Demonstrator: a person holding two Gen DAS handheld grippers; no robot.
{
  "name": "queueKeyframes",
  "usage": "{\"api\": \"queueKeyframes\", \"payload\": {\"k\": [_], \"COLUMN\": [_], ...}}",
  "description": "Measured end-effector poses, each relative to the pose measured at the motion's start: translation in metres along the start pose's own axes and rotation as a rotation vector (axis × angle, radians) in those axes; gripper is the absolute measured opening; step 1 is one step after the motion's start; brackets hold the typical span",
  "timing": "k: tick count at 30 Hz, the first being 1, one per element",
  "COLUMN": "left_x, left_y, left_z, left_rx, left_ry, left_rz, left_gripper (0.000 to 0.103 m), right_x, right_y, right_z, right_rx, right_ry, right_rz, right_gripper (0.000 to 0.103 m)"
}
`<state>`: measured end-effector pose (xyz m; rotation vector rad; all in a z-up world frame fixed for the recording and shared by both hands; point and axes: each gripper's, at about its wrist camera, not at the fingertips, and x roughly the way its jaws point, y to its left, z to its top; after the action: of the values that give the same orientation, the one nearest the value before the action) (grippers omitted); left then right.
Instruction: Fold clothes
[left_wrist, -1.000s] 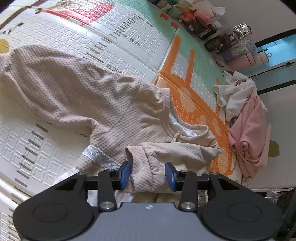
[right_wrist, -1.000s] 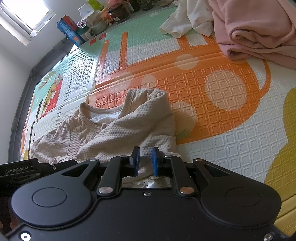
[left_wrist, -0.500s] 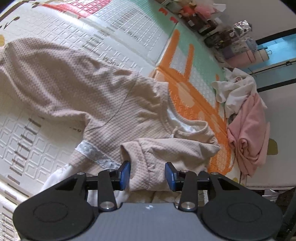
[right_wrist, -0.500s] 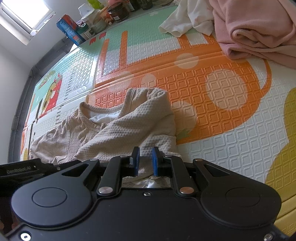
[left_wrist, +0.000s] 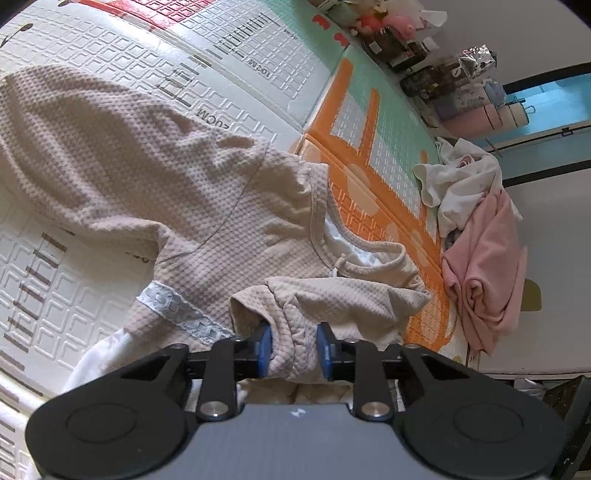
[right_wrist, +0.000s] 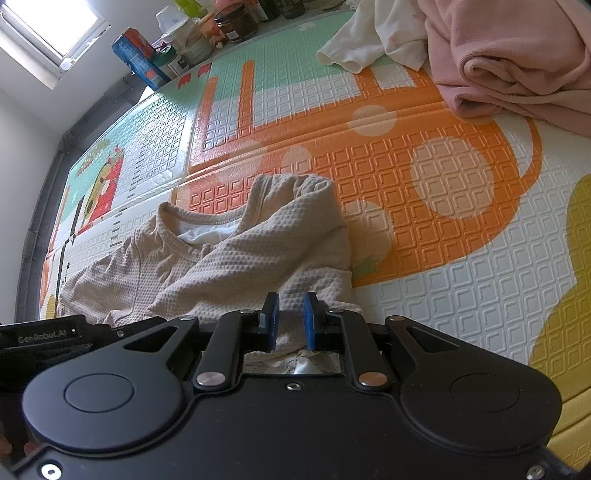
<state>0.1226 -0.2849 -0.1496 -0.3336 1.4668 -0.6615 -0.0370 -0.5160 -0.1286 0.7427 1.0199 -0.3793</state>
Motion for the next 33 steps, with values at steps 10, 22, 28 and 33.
{"api": "queueKeyframes", "payload": {"k": [10, 22, 28, 33], "left_x": [-0.008, -0.005, -0.006, -0.02], "left_y": [-0.001, 0.009, 0.009, -0.007], "left_z": [-0.002, -0.001, 0.0, -0.004], "left_rx": [0.011, 0.016, 0.02, 0.115], "left_ry": [-0.03, -0.019, -0.02, -0.055], "left_rz": [0.018, 0.126, 0.131, 0.148], "left_gripper": [0.01, 0.011, 0.013, 0.018], "right_x": [-0.003, 0.014, 0.017, 0.005], "right_y": [0.001, 0.004, -0.001, -0.005], "right_z": [0.001, -0.004, -0.005, 0.0], "right_rx": [-0.003, -0.024, -0.02, -0.002], "right_ry": [-0.004, 0.038, 0.05, 0.036], "right_rz": [0.004, -0.033, -0.031, 0.007], "right_gripper": [0.013, 0.006, 0.0, 0.003]}}
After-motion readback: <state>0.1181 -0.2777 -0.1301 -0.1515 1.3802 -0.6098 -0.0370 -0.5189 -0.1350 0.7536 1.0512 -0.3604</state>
